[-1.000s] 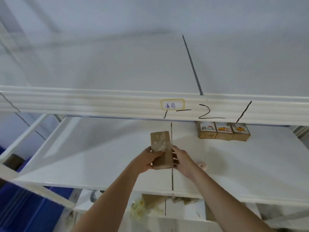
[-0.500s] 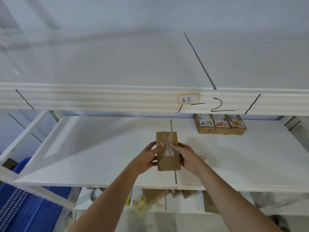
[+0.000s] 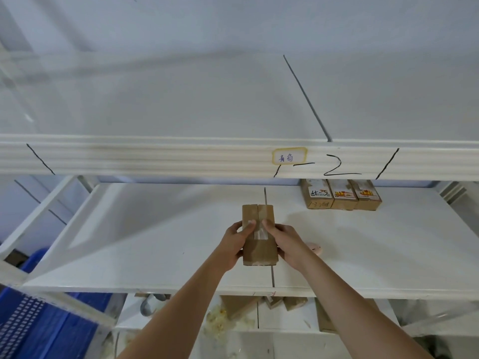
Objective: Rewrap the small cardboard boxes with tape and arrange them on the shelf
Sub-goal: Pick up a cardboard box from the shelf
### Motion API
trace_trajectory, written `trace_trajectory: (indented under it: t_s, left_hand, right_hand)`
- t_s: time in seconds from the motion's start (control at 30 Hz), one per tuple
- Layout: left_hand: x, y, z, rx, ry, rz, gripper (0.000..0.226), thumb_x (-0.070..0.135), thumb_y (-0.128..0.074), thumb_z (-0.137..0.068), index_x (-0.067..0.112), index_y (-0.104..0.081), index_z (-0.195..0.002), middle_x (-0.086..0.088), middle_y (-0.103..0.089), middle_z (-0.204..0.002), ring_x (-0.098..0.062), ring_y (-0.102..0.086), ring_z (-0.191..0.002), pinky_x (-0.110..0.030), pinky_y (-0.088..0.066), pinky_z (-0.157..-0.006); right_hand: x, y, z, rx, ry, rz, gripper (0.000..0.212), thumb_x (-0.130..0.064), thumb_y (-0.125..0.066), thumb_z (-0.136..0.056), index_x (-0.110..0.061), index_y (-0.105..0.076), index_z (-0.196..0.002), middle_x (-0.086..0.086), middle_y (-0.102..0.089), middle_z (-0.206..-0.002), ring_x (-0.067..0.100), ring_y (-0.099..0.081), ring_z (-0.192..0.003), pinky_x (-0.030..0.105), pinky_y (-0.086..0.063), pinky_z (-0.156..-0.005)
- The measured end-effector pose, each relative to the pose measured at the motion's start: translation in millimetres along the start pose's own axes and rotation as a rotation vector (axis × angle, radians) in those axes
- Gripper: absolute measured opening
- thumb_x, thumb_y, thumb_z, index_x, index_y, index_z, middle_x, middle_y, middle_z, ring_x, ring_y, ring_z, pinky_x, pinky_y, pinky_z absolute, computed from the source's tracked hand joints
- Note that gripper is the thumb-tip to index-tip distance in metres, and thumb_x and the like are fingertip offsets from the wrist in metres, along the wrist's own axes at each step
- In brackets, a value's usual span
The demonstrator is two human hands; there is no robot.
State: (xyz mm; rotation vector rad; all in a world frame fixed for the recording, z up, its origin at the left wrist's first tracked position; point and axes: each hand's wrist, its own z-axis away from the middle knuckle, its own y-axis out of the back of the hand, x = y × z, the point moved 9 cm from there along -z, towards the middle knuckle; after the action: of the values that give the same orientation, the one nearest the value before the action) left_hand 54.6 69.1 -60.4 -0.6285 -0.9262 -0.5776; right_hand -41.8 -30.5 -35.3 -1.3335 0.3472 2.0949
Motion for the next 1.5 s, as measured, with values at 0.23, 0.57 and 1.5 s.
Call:
trace_trajectory:
  t_s: [0.23, 0.57, 1.5]
  left_hand:
    - [7, -5, -7, 0.125, -0.094, -0.116, 0.043, 0.035, -0.065, -0.097, 0.010, -0.060, -0.132, -0.006, -0.073, -0.114, -0.022, -0.072, -0.099, -0.033, -0.061, -0.081]
    - [-21, -13, -1, -0.120, 0.149, -0.163, 0.067, 0.047, -0.078, -0.082, 0.019, -0.053, -0.138, -0.008, -0.069, -0.122, -0.029, -0.069, -0.109, -0.049, -0.057, -0.094]
    - [-19, 82, 18, 0.418, 0.064, -0.448, 0.030, 0.009, -0.048, -0.097, 0.016, -0.075, -0.108, -0.007, -0.071, -0.110, -0.018, -0.062, -0.079, -0.022, -0.049, -0.061]
  right_hand:
    - [1, 5, -6, 0.136, 0.013, 0.098, 0.033, -0.044, -0.059, -0.099, -0.015, -0.070, -0.111, 0.004, -0.076, -0.100, 0.023, -0.072, -0.093, 0.034, -0.060, -0.074]
    - [20, 16, -11, 0.093, -0.098, 0.061, 0.046, -0.051, -0.058, -0.096, -0.012, -0.064, -0.120, 0.006, -0.073, -0.109, 0.023, -0.069, -0.102, 0.041, -0.059, -0.088]
    - [42, 38, -25, 0.252, -0.143, 1.151, 0.045, -0.045, -0.043, -0.102, -0.006, -0.055, -0.121, 0.017, -0.058, -0.122, 0.034, -0.058, -0.110, 0.042, -0.050, -0.095]
